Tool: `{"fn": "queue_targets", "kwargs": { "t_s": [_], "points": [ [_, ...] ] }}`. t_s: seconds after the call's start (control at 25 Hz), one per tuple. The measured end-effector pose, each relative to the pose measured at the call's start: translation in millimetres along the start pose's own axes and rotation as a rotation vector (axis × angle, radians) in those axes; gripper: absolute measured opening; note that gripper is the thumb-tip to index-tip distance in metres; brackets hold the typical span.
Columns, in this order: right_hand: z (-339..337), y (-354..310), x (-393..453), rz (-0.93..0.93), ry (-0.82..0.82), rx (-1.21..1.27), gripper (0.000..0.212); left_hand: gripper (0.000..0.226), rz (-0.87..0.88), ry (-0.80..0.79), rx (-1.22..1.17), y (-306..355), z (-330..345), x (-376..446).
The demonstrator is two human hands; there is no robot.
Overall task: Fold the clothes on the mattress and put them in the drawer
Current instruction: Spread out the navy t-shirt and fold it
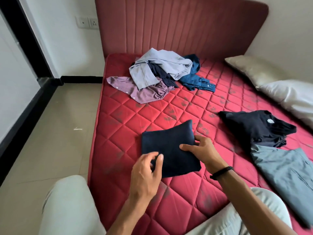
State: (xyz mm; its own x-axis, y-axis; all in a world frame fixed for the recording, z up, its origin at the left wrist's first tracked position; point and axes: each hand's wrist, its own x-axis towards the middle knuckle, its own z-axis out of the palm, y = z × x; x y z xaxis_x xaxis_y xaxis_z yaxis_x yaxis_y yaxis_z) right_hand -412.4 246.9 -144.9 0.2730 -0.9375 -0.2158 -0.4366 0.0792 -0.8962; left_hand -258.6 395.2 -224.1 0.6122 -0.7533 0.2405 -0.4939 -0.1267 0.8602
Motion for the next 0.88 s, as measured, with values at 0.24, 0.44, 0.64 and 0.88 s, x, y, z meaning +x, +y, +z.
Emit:
{"fn": "queue_targets", "kwargs": {
  "t_s": [0.24,0.44,0.64,0.88],
  "points": [
    [8.9,-51.3,-80.3,-0.687,-0.105,-0.642,0.028,0.08,-1.052,-0.257,-1.197,33.7,-33.8,12.4],
    [26.7,-21.6,-119.1,-0.923,-0.315,-0.84,0.05,0.069,-0.928,-0.318,-1.351,32.5,-67.0,8.1],
    [26.9,-6.0,-136.3,-1.053,-0.111,-0.776,0.044,0.126,-0.803,-0.659,-1.49,52.9,-75.5,2.3],
    [4.5,0.2,-109.4,-0.123,0.198,-0.224,0.082,0.116,-0.761,-0.861,-1.622,44.2,-54.1,-6.1]
  ]
}}
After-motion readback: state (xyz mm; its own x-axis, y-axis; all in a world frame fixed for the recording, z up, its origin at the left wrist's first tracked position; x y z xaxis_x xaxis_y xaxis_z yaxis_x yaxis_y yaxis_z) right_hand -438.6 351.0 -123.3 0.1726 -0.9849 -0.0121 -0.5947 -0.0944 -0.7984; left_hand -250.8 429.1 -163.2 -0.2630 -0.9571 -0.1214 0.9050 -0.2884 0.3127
